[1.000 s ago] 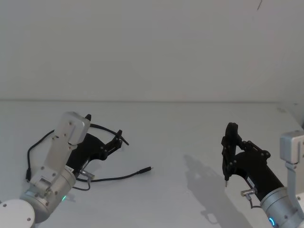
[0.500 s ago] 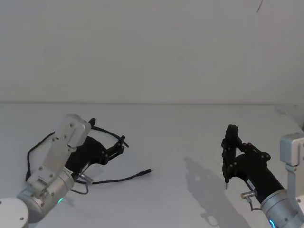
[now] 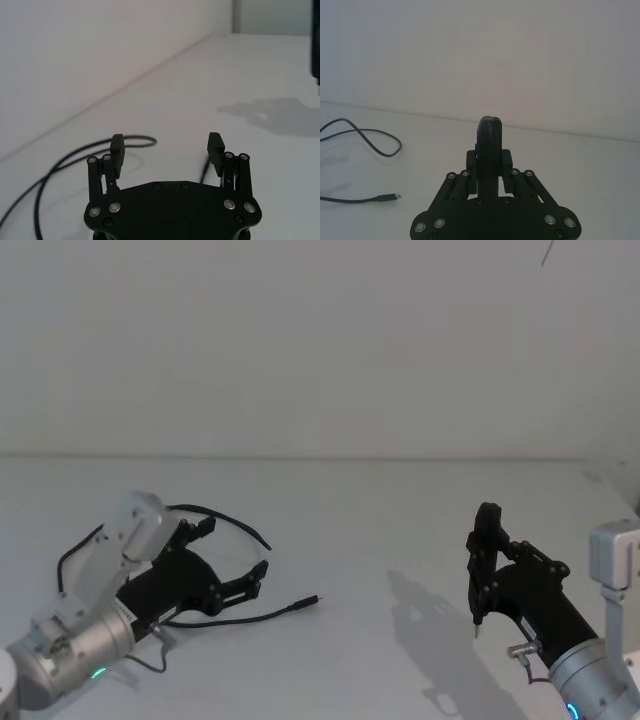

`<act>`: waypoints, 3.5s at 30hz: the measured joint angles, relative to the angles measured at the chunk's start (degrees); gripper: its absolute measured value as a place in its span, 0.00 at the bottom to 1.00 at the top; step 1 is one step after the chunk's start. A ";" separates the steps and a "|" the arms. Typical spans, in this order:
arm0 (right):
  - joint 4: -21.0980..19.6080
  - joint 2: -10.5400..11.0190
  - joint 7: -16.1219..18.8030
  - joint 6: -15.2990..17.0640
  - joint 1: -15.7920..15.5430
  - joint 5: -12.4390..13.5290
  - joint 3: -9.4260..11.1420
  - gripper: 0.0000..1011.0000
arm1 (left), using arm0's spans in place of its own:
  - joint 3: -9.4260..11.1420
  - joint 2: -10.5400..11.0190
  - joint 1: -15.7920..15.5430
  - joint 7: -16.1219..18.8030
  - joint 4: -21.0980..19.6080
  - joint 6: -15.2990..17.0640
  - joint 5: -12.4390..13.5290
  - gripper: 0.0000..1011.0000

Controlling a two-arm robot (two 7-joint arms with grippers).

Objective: Pick up the data cable with the one hand.

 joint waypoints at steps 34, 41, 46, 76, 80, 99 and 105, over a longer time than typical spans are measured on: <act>0.00 0.00 0.00 0.00 0.00 0.00 0.00 0.28 | 4.33 3.92 -10.09 -30.63 19.16 -1.56 -9.91 0.99; 0.00 0.00 0.00 0.00 0.00 0.00 0.00 0.28 | 5.58 1.73 -12.50 -31.51 23.13 -4.29 -9.31 0.99; 0.00 0.00 0.00 0.00 0.00 0.00 0.00 0.28 | 6.62 0.39 -13.88 -31.67 25.24 -5.51 -8.39 0.99; 0.00 0.00 0.00 0.00 0.00 0.00 0.00 0.28 | 9.25 -8.25 -20.27 -31.29 38.86 -11.54 -6.03 0.99; 0.00 0.00 0.00 0.00 0.00 0.00 0.00 0.28 | 9.20 -9.23 -20.93 -31.33 40.27 -12.04 -6.03 0.99; 0.00 0.00 0.00 0.00 0.00 0.00 0.00 0.28 | 9.68 -11.79 -24.25 -34.56 43.36 -11.08 -5.80 0.99; 0.00 0.00 0.00 0.00 0.00 0.00 0.00 0.28 | 9.67 -10.98 -24.96 -35.22 41.18 -9.22 -6.16 0.99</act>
